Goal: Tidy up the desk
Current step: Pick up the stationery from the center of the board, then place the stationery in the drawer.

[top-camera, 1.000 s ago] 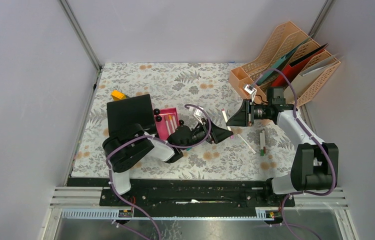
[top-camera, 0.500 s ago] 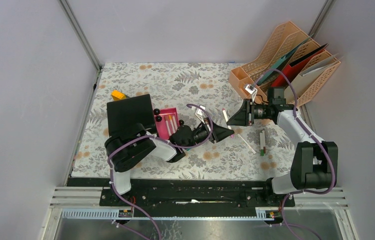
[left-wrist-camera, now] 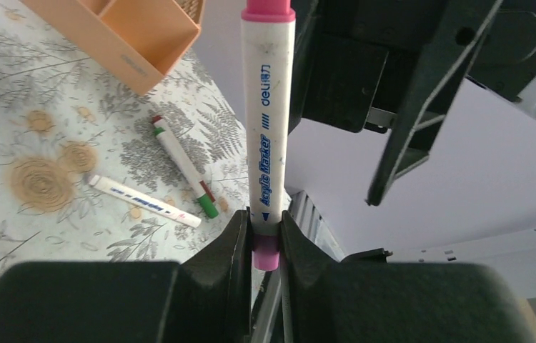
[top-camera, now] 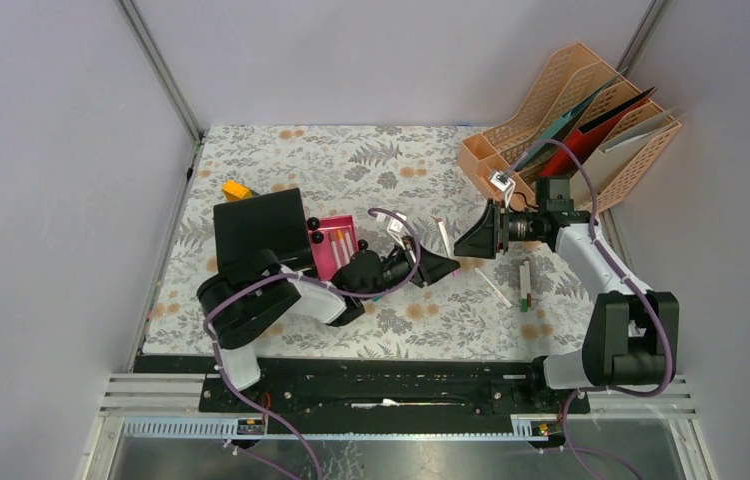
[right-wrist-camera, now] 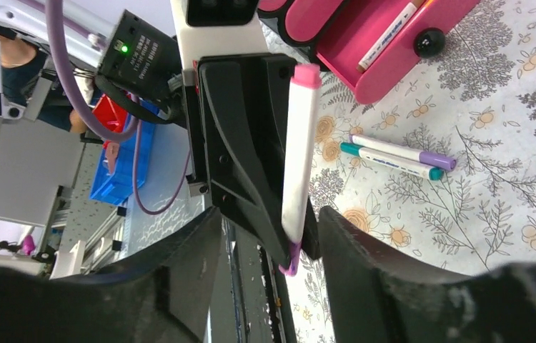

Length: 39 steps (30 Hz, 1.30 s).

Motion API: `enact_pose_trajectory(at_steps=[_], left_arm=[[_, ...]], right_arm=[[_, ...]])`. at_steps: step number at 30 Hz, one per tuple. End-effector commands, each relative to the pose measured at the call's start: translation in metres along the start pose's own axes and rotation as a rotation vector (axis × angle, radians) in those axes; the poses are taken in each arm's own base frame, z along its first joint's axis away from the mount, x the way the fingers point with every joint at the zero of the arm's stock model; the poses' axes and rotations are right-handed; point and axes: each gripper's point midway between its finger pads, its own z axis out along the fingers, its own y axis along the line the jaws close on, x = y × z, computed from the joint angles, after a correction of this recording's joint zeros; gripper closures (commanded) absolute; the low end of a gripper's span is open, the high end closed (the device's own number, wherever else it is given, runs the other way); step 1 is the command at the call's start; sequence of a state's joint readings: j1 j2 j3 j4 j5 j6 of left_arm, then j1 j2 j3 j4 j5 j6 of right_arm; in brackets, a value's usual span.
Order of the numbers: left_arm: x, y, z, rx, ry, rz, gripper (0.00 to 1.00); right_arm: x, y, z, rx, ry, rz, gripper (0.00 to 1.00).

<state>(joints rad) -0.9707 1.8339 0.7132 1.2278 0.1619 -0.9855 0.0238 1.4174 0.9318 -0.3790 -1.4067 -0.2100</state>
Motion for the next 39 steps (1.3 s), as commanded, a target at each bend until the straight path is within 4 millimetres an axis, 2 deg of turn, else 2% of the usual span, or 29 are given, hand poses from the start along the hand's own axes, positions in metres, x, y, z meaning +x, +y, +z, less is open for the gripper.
enact_pose_trajectory(at_steps=[1, 5, 8, 11, 14, 19, 24, 30, 39], left_arm=[[-0.022, -0.005, -0.014, -0.051, -0.063, 0.104, 1.00], [-0.024, 0.014, -0.033, -0.182, -0.047, 0.190, 1.00], [-0.030, 0.047, -0.053, -0.410, -0.015, 0.284, 1.00], [-0.042, 0.077, -0.082, -0.664, 0.020, 0.373, 1.00], [-0.057, 0.094, -0.112, -0.874, 0.052, 0.448, 1.00], [-0.079, 0.114, -0.147, -1.158, 0.099, 0.502, 1.00], [-0.092, 0.135, -0.160, -1.316, 0.131, 0.485, 1.00], [-0.108, 0.147, -0.172, -1.443, 0.111, 0.488, 1.00], [-0.120, 0.160, -0.187, -1.505, 0.091, 0.470, 1.00]], right_arm=[[-0.001, 0.008, -0.005, 0.060, 0.018, -0.098, 0.38], [0.001, -0.001, -0.013, 0.170, 0.074, -0.177, 0.33], [0.003, -0.009, -0.021, 0.264, 0.110, -0.232, 0.31], [0.005, -0.014, -0.027, 0.335, 0.130, -0.273, 0.30], [0.006, -0.019, -0.032, 0.380, 0.143, -0.291, 0.29], [0.005, -0.024, -0.034, 0.406, 0.152, -0.290, 0.29], [0.006, -0.024, -0.036, 0.418, 0.155, -0.298, 0.29], [0.006, -0.026, -0.037, 0.430, 0.159, -0.303, 0.29], [0.007, -0.027, -0.037, 0.432, 0.161, -0.301, 0.29]])
